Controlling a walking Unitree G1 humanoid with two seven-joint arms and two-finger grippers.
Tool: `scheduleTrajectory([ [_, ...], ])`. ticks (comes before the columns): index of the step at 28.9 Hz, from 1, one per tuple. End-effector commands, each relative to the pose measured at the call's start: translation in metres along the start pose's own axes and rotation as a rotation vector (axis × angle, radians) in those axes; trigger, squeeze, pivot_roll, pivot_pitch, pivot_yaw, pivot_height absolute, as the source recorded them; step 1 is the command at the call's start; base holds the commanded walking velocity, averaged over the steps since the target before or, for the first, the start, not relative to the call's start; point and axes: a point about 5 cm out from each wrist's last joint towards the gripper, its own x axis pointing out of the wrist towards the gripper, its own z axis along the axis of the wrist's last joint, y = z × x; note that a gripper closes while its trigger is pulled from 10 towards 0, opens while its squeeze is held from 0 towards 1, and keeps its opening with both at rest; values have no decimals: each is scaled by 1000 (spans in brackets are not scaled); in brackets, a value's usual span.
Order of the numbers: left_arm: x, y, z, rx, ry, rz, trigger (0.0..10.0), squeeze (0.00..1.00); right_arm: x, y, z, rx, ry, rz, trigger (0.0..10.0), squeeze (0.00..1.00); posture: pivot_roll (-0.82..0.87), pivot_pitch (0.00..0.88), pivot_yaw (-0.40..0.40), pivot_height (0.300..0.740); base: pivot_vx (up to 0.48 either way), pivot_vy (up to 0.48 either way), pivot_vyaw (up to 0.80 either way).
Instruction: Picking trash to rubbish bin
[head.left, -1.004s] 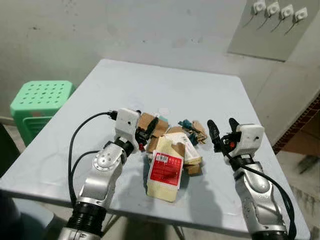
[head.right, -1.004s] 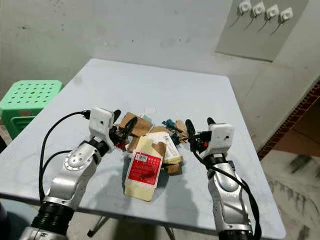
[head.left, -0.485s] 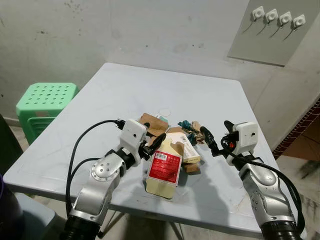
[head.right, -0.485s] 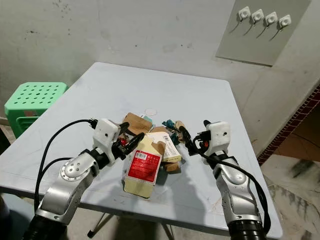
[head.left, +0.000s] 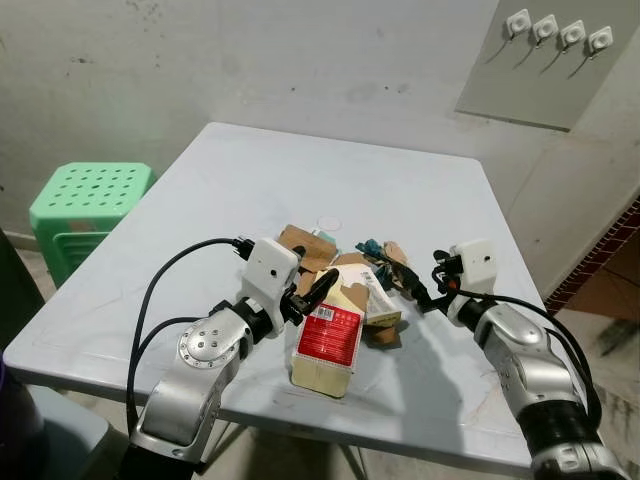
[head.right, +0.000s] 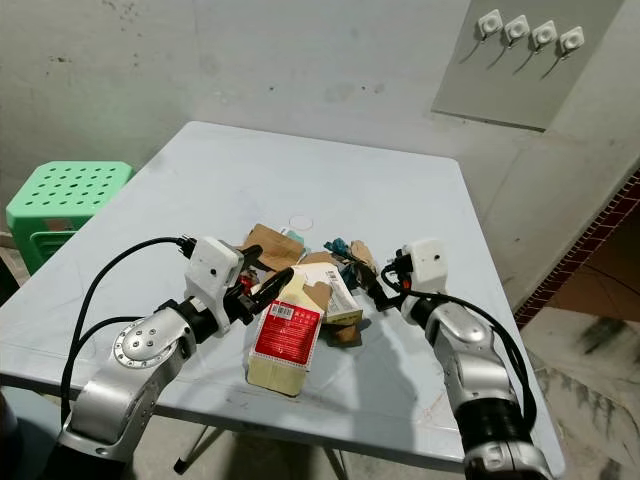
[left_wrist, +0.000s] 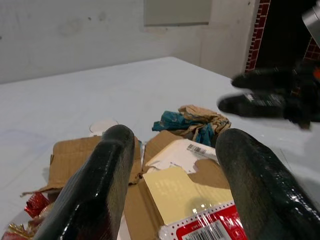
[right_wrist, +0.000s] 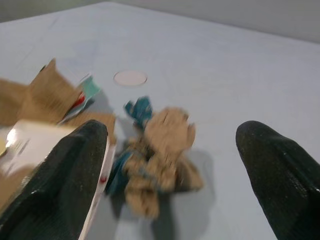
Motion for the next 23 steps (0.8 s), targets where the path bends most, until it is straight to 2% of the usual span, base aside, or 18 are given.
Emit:
scheduleTrajectory([
  [1,-1,-4,4,7,-5,-19,10000,0,1,-9,7,-13,-17,-32,10000,0,35,0,-101,740,0,0,0],
  [10,-3,-8,7,4,6,-18,10000,0,17,-15,16,-11,16,-73,10000,0,43,14,-102,740,0,0,0],
  [23,-20,-22,14,-23,25,-42,10000,0,16,-18,11,-72,66,-13,10000,0,64,105,-109,740,0,0,0],
])
